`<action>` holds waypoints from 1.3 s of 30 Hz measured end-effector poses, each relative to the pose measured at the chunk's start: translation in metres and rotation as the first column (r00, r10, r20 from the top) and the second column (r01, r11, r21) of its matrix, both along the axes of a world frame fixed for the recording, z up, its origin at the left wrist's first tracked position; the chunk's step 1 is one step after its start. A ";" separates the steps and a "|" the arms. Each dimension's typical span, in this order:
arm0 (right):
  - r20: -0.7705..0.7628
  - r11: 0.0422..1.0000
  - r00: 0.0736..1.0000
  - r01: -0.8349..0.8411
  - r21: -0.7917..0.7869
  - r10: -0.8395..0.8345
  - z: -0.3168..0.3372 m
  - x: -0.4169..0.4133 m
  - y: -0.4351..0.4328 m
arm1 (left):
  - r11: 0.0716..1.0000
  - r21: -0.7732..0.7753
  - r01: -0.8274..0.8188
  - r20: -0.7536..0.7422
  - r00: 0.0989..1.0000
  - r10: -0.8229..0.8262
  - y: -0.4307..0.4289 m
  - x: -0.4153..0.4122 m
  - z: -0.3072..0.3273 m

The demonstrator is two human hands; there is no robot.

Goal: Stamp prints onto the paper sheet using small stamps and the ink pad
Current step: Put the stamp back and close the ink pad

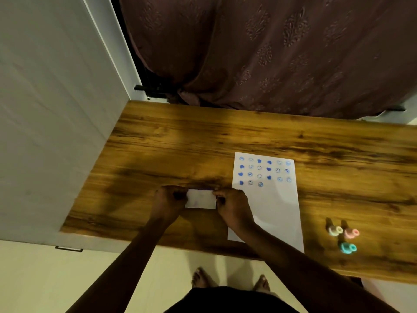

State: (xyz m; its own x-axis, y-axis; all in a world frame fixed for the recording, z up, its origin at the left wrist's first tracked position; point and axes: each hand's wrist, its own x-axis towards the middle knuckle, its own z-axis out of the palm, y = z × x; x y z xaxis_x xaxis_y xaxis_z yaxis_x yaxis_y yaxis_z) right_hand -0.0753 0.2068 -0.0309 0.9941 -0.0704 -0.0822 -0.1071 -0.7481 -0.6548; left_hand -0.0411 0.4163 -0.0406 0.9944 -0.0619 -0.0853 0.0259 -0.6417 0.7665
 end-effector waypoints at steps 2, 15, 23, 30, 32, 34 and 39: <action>0.010 1.000 1.000 0.026 0.009 -0.026 0.001 -0.001 0.003 | 1.000 -0.022 0.015 -0.008 1.000 -0.015 0.000 -0.002 -0.001; -0.130 0.942 0.974 0.214 0.257 -0.186 0.011 0.003 0.007 | 0.970 -0.151 -0.193 -0.093 0.979 0.180 -0.015 -0.006 0.003; -0.046 0.905 0.945 0.325 0.273 -0.325 0.040 0.014 -0.048 | 0.941 -0.279 -0.193 -0.094 0.980 0.173 -0.075 0.013 0.044; -0.010 0.798 0.858 0.482 0.361 -0.513 0.061 0.002 -0.132 | 0.949 -0.302 -0.092 -0.120 0.991 0.059 -0.169 0.023 0.054; -0.010 0.785 0.844 0.503 0.361 -0.536 0.064 -0.004 -0.159 | 0.950 -0.305 -0.064 -0.095 0.995 0.037 -0.196 0.021 0.055; -0.009 0.784 0.837 0.517 0.344 -0.547 0.066 -0.012 -0.186 | 0.949 -0.312 -0.051 -0.107 0.994 0.018 -0.225 0.017 0.054; -0.041 0.772 0.812 0.567 0.287 -0.582 0.064 -0.032 -0.248 | 0.963 -0.267 0.043 -0.027 0.998 -0.052 -0.288 0.000 0.047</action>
State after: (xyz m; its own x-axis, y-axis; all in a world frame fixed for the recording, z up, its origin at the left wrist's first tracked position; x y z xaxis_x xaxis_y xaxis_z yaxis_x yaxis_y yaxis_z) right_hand -0.1076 -0.0416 0.0330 0.7789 -0.6115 -0.1393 -0.4225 -0.3475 -0.8371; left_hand -0.0409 0.1282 0.0068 0.9866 -0.1344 -0.0922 0.0283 -0.4156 0.9091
